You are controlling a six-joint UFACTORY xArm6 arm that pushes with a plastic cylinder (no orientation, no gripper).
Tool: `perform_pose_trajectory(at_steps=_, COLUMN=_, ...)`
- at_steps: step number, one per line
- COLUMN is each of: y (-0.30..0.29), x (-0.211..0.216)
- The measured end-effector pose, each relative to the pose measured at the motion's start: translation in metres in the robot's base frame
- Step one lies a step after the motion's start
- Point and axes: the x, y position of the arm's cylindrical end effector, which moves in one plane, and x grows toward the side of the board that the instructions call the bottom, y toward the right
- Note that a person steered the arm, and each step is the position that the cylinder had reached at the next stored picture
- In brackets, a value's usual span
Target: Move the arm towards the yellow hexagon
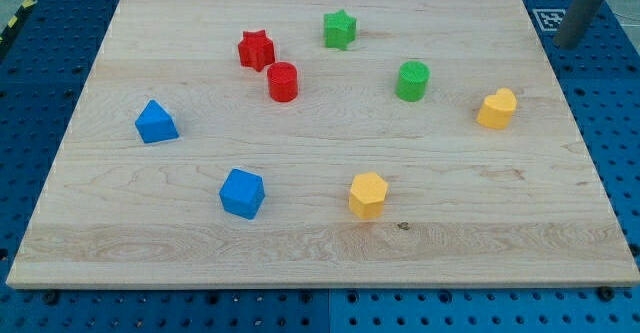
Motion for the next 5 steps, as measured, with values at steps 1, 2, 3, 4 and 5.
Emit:
perform_pose_trajectory(at_steps=1, y=-0.006, x=0.015)
perform_pose_trajectory(at_steps=2, y=-0.007, x=0.029)
perform_pose_trajectory(at_steps=3, y=-0.013, x=0.062)
perform_pose_trajectory(at_steps=4, y=-0.037, x=0.090)
perform_pose_trajectory(at_steps=5, y=-0.068, x=0.120)
